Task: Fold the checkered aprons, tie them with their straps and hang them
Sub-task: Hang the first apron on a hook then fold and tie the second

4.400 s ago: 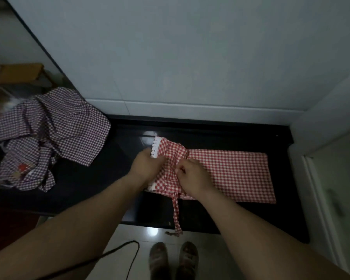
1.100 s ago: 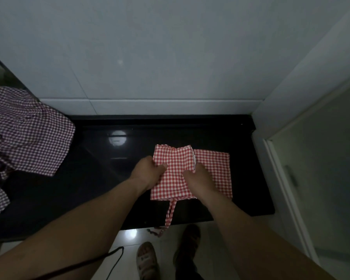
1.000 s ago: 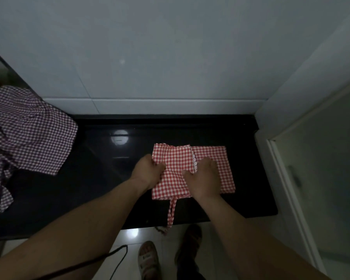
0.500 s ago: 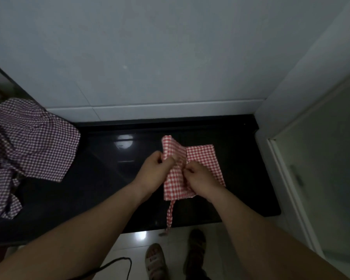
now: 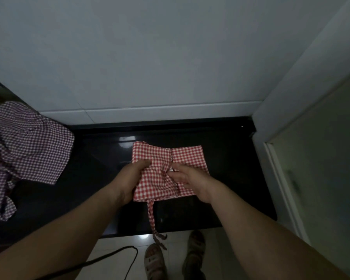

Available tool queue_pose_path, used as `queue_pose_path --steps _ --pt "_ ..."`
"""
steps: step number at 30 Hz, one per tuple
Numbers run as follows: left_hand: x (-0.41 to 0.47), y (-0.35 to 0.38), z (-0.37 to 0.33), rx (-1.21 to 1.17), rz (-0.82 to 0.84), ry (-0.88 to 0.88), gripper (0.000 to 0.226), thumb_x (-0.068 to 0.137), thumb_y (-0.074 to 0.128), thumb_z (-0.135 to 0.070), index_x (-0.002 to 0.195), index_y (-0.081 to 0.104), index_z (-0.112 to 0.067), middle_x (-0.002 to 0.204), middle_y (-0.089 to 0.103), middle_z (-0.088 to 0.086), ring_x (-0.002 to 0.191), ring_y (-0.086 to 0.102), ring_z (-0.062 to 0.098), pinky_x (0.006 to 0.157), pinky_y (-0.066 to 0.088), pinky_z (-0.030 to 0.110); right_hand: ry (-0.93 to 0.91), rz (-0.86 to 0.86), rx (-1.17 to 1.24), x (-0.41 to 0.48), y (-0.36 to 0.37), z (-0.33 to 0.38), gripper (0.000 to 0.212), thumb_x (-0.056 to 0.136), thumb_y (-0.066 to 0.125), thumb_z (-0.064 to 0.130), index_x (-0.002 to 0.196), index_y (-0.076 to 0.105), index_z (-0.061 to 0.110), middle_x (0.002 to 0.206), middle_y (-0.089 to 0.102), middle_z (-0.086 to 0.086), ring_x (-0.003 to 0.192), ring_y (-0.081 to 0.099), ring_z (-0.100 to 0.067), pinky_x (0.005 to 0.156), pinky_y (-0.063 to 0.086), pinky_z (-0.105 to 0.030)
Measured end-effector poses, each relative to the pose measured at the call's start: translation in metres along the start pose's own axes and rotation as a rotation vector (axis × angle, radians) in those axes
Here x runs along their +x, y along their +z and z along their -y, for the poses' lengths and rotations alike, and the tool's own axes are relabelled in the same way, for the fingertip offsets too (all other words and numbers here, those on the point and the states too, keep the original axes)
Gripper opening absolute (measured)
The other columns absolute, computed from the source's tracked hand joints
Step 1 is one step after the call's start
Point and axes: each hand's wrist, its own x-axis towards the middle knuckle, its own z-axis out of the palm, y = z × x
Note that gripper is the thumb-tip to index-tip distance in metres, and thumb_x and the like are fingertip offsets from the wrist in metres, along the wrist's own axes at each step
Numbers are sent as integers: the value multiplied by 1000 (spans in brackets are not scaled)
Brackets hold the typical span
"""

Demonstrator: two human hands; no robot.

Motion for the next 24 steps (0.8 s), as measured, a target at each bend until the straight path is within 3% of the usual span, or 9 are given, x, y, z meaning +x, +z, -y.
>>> queue_pose_path --steps 3,5,8,11,14,17,19,22,24 --pt "-13 27 -10 105 102 141 49 106 47 -52 126 70 -14 113 79 10 105 76 27 96 57 41 4 30 7 0 5 4 71 87 43 87 133 64 36 141 65 -2 133 57 -18 122 32 -44" --pt "-18 43 -11 171 145 192 53 108 39 -56 120 74 -19 109 79 3 99 76 20 93 56 38 -6 49 162 3 3 2 93 69 52 98 135 66 33 134 70 -3 126 65 -22 116 41 -49" --pt "-6 52 3 413 151 318 42 107 50 -48 138 64 -25 123 67 -2 112 66 14 108 49 41 -41 119 373 0 -11 -1 92 76 59 89 142 60 25 136 69 -9 126 66 -29 116 42 -54" --pt "14 44 20 729 -48 388 66 99 60 -57 157 42 -30 135 40 -6 131 48 14 120 38 39 -60 178 363 -11 -21 1 71 89 65 68 142 59 21 137 68 -11 127 65 -32 114 43 -57" --pt "21 45 30 628 -59 332 81 91 65 -66 158 35 -29 145 40 -6 130 51 13 113 46 41 -59 27 241 -11 -24 3 58 86 80 40 137 62 18 122 76 -8 114 72 -28 105 54 -52" --pt "31 46 34 404 -35 284 75 91 74 -52 151 43 -19 139 62 0 116 67 13 103 55 37 -23 -83 283 -6 -33 3 41 95 71 31 133 64 15 113 78 -9 103 76 -29 94 60 -49" --pt "35 47 29 277 19 197 77 86 77 -57 145 52 -15 133 70 2 113 72 17 104 56 41 14 -53 324 -6 -39 6 35 97 67 30 127 66 14 112 78 -11 103 76 -30 92 60 -50" --pt "34 47 24 68 218 41 46 98 68 -46 135 64 -19 126 75 3 117 72 22 105 54 45 61 0 301 -1 -44 9 36 96 65 31 128 65 15 115 77 -12 107 75 -32 99 56 -55" --pt "37 42 28 26 243 0 41 99 67 -38 135 64 -20 127 75 3 120 70 23 104 54 45 83 -3 215 3 -45 10 37 97 66 34 129 66 15 114 78 -11 106 75 -30 99 57 -52"
